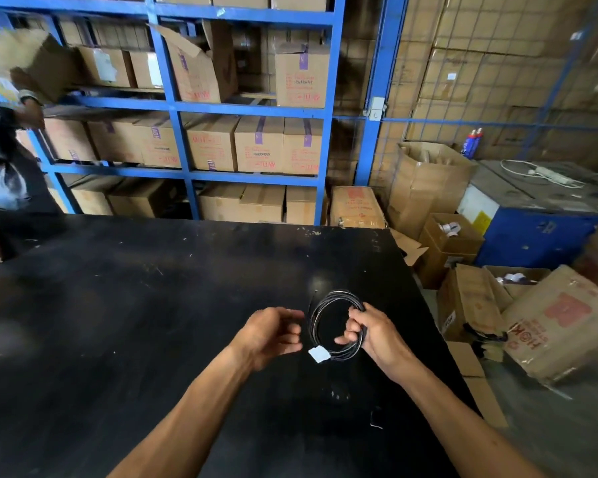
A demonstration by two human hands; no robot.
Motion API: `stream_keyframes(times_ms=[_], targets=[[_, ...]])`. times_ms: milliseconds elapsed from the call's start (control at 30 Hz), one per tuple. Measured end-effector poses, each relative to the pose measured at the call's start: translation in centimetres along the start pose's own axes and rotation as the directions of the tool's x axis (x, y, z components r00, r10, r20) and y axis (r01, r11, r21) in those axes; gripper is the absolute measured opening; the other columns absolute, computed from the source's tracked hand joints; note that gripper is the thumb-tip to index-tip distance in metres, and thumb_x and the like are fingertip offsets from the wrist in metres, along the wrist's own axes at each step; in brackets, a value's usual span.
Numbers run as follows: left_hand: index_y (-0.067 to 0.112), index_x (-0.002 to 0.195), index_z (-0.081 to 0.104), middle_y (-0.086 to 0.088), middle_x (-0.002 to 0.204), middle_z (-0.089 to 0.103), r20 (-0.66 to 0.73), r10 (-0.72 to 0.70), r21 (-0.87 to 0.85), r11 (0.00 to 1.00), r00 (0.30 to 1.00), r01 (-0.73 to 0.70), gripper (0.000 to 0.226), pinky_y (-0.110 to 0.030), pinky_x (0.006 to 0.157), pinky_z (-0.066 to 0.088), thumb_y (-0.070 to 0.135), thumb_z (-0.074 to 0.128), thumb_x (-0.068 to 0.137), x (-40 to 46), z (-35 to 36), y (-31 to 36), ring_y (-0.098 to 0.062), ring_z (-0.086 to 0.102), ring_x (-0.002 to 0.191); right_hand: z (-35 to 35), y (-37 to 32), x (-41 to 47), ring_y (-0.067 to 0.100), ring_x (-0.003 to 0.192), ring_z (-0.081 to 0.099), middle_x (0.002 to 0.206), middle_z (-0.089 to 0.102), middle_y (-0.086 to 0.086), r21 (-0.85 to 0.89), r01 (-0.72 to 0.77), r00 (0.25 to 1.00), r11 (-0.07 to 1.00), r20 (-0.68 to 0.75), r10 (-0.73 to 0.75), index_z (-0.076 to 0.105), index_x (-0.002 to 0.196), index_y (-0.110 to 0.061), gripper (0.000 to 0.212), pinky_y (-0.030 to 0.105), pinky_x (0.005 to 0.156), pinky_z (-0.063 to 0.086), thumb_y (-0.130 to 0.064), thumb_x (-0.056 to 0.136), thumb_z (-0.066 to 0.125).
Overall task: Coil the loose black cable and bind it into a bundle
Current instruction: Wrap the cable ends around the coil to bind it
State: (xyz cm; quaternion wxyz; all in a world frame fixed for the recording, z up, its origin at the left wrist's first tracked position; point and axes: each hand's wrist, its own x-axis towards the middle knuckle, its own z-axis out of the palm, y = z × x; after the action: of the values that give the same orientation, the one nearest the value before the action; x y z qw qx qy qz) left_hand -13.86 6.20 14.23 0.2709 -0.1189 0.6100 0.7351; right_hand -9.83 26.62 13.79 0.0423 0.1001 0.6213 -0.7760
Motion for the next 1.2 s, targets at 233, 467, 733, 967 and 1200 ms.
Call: stream_keyframes(times_ms=[233, 467, 733, 967, 1200], targets=[[0.014, 0.119, 0.074, -0.007, 0.106, 0.078, 0.267, 0.364, 0.153, 0.898, 0.892, -0.412, 0.028, -0.028, 0.08, 0.059, 0.027, 0.055, 0.102, -1.4, 0.5, -0.5, -0.019, 0.073, 0.098, 1.3, 0.6, -0.3, 0.013, 0.045, 0.035, 0.054, 0.033, -0.001, 0.157, -0.106, 0.994, 0.982, 0.046, 0.1, 0.047, 0.072, -0.011, 0.03, 0.036, 0.053, 0.05, -0.005, 0.099, 0.037], [0.009, 0.084, 0.071, -0.01, 0.071, 0.07, 0.1, 0.345, 0.134, 0.925, 0.933, -0.356, 0.052, -0.031, 0.07, 0.059, 0.049, 0.043, 0.103, -1.7, 2.0, -1.9, -0.022, 0.068, 0.067, 2.7, 1.7, 0.1, 0.014, 0.045, 0.033, 0.051, 0.033, -0.003, -0.024, -0.114, 0.991, 0.993, -0.07, 0.113, 0.045, 0.071, -0.013, 0.024, 0.032, 0.047, 0.045, -0.009, 0.093, 0.037], [0.007, 0.067, 0.063, 0.002, 0.052, 0.046, -0.07, 0.22, 0.099, 0.972, 0.973, -0.212, 0.039, -0.024, 0.041, 0.034, 0.026, 0.059, 0.1, -0.4, 2.3, -3.1, -0.01, 0.036, 0.041, 2.2, 2.7, 0.0, 0.015, 0.056, 0.062, 0.067, 0.064, 0.0, -0.237, -0.168, 0.986, 0.957, -0.035, 0.165, 0.066, 0.107, -0.021, 0.042, 0.04, 0.071, 0.064, -0.058, 0.09, 0.055], [0.005, 0.073, 0.069, -0.002, 0.053, 0.054, 0.01, 0.19, 0.186, 0.964, 0.982, -0.188, 0.039, -0.022, 0.044, 0.038, 0.033, 0.062, 0.098, 0.3, 2.2, -4.0, -0.013, 0.045, 0.044, 1.0, 3.9, -0.5, 0.009, 0.059, 0.07, 0.076, 0.071, 0.002, -0.586, 0.209, 0.944, 0.783, -0.087, -0.317, 0.079, 0.105, -0.018, 0.015, 0.021, 0.059, 0.062, -0.018, 0.099, 0.065], [0.002, 0.095, 0.073, -0.007, 0.073, 0.067, 0.187, -0.015, 0.434, 0.898, 0.982, -0.069, 0.018, -0.026, 0.058, 0.057, 0.013, 0.06, 0.099, 0.7, 1.7, -2.8, -0.016, 0.067, 0.062, -0.6, 4.7, -0.5, 0.022, 0.081, 0.072, 0.097, 0.076, 0.007, -0.791, 0.224, 0.928, 0.57, -0.006, -0.374, 0.078, 0.109, -0.01, 0.02, 0.036, 0.075, 0.06, -0.015, 0.1, 0.061]])
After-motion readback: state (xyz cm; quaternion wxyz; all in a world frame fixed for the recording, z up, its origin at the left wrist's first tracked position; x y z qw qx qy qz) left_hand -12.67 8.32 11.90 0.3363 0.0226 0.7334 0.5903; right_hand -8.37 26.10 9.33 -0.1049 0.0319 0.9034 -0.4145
